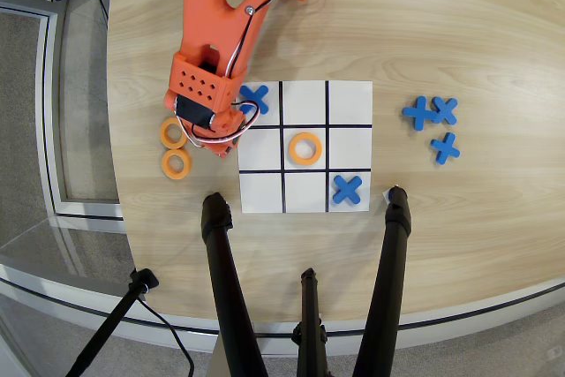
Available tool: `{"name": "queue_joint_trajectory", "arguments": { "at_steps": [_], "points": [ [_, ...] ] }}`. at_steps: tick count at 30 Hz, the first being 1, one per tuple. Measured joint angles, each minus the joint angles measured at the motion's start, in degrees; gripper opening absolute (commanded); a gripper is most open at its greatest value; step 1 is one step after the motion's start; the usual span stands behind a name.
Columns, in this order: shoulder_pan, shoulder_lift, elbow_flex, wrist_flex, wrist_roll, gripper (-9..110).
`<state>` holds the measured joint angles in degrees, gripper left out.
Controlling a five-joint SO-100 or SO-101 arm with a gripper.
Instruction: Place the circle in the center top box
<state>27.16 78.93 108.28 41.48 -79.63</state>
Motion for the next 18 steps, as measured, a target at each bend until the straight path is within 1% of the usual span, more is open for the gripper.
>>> {"name": "queue_joint_trajectory", "arguments": {
  "at_steps": [6, 8, 18],
  "points": [
    [0.0, 0.4, 3.3, -8.0, 0.9, 1],
    [-0.4, 0.7, 4.0, -8.6, 1.3, 0],
    [-3.3, 3.3, 5.8, -7.3, 4.7, 0]
  ]
}}
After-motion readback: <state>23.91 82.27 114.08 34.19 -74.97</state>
